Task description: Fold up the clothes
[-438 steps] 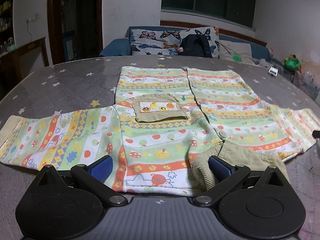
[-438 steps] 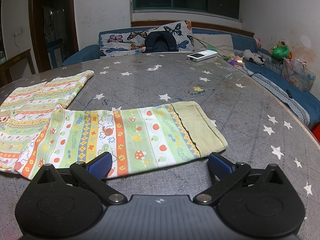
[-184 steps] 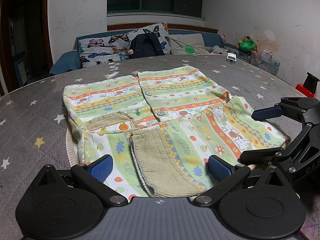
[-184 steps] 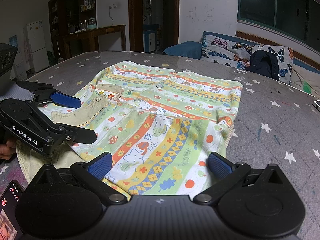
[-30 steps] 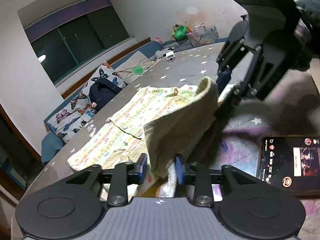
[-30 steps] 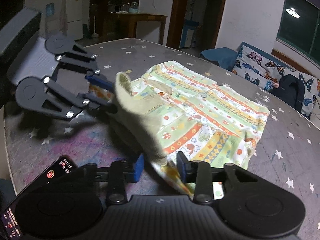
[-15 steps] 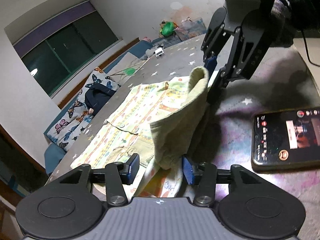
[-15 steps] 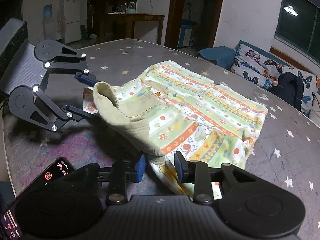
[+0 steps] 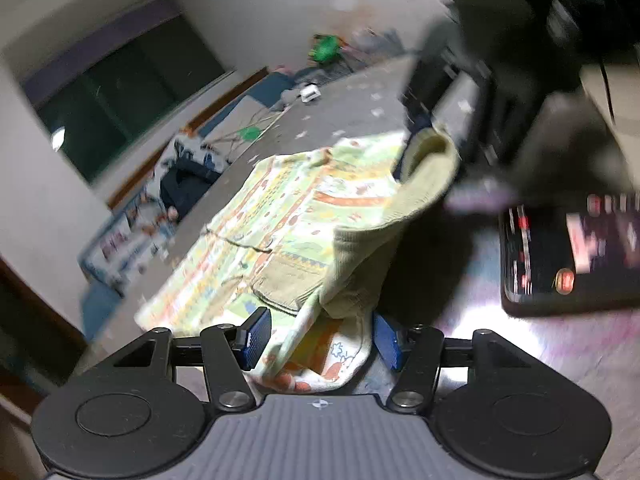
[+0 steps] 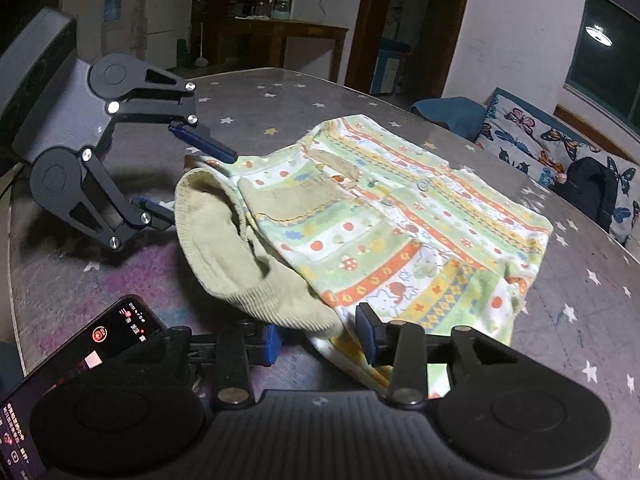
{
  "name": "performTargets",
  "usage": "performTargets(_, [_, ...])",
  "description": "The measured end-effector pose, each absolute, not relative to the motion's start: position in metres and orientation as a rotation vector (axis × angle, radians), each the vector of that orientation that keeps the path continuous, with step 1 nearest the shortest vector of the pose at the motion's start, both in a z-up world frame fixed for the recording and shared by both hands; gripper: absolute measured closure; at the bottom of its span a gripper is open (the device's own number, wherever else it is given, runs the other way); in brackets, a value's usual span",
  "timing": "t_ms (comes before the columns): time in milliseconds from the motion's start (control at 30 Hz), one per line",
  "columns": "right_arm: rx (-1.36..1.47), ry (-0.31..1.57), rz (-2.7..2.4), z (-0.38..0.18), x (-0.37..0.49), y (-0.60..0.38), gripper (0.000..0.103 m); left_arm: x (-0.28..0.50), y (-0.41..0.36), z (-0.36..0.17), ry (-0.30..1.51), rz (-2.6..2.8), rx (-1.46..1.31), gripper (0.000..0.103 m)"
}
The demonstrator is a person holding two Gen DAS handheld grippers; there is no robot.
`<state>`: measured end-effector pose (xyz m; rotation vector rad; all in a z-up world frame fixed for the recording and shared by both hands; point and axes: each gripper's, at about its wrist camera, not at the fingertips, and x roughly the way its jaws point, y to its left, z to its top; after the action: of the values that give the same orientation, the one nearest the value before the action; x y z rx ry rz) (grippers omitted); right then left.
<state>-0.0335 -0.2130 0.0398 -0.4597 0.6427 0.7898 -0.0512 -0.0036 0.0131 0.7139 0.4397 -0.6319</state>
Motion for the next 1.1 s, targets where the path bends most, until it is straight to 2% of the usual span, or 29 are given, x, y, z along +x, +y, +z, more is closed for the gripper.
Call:
performTargets(100, [-0.455,0.643,0.797,0.038,-0.032,-0.210,0.065,-0.049,0.007,0.020,0.444,-0.621,0.663,0.046])
performTargets(300, [-0.448,0.659,0.797,0.036,-0.031,-0.212,0.065,-0.046,0.025,0.028,0.482,-0.599,0.584,0.076])
performTargets(400, [-0.443,0.659,0.795,0.036,-0.031,-0.212,0.065,-0.043,0.028,0.027,0.492,-0.556,0.561,0.079])
performTargets(500, [-0.441,0.660,0.793,0.036,-0.031,-0.212,0.065,-0.046,0.025,0.024,0.520,-0.488,0.551,0.095])
performTargets(533, [-0.441,0.662,0.793,0.036,-0.031,-0.212,0.065,-0.047,0.029,0.024,0.536,-0.461,0.528,0.097])
performTargets(900, [-0.405,0.690,0.787,0.035,-0.027,-0.217,0.065,-0.058,0.065,0.017,0.699,-0.161,0.281,0.099])
performTargets(1100, [-0.421,0.675,0.782,0.036,-0.030,-0.218,0.065,-0.080,0.059,0.041,0.561,-0.292,0.383,0.096])
